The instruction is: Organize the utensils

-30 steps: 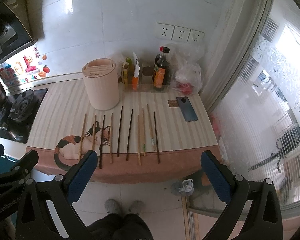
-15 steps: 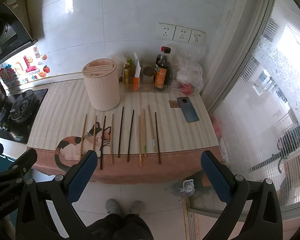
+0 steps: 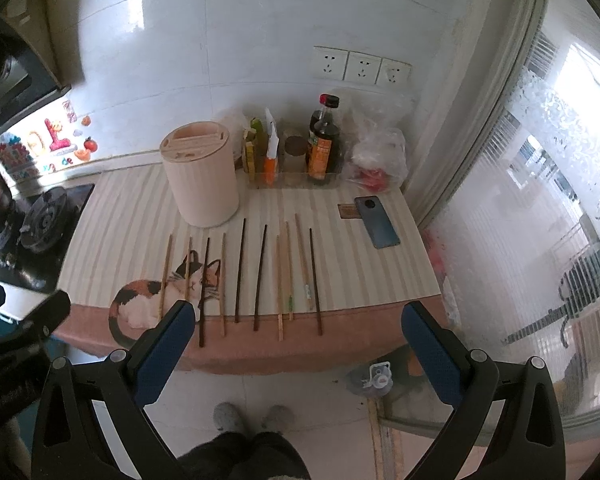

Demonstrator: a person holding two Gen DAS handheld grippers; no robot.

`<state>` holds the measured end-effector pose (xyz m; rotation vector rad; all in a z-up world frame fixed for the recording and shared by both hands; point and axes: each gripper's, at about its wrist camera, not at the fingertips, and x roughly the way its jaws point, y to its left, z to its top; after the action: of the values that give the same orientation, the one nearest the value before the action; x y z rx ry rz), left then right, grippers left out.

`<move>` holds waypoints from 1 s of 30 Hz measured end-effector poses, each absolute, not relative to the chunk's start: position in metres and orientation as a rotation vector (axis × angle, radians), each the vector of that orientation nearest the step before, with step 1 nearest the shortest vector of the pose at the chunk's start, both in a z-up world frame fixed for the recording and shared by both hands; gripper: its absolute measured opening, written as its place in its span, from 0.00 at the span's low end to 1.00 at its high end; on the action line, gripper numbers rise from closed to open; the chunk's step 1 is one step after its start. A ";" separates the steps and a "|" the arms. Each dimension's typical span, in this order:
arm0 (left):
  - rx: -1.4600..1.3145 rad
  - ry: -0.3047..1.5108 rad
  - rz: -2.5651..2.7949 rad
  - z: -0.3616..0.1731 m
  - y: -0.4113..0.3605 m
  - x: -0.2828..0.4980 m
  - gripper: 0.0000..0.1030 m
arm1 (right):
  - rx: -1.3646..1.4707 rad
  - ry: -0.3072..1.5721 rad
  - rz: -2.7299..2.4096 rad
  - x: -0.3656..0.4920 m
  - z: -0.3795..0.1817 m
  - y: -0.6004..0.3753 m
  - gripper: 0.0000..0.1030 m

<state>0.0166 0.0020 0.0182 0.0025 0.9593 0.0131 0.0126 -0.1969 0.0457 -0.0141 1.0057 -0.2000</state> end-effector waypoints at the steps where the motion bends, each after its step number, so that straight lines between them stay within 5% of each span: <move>1: 0.012 0.935 0.031 0.016 0.003 0.022 1.00 | 0.001 0.989 -0.199 0.016 0.044 -0.201 1.00; 9: 0.050 0.904 0.127 -0.032 0.003 0.072 1.00 | 0.062 0.996 -0.246 0.062 -0.016 -0.240 1.00; 14: 0.089 0.949 0.184 -0.076 -0.003 0.101 1.00 | 0.062 1.059 -0.235 0.094 -0.070 -0.257 0.83; 30: 0.018 1.314 0.152 -0.236 0.037 0.196 0.98 | 0.157 1.364 -0.120 0.189 -0.225 -0.239 0.50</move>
<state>0.1957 0.0372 -0.2355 0.0180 1.3138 0.1517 0.1892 -0.2390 -0.2248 0.1574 1.3639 -0.1197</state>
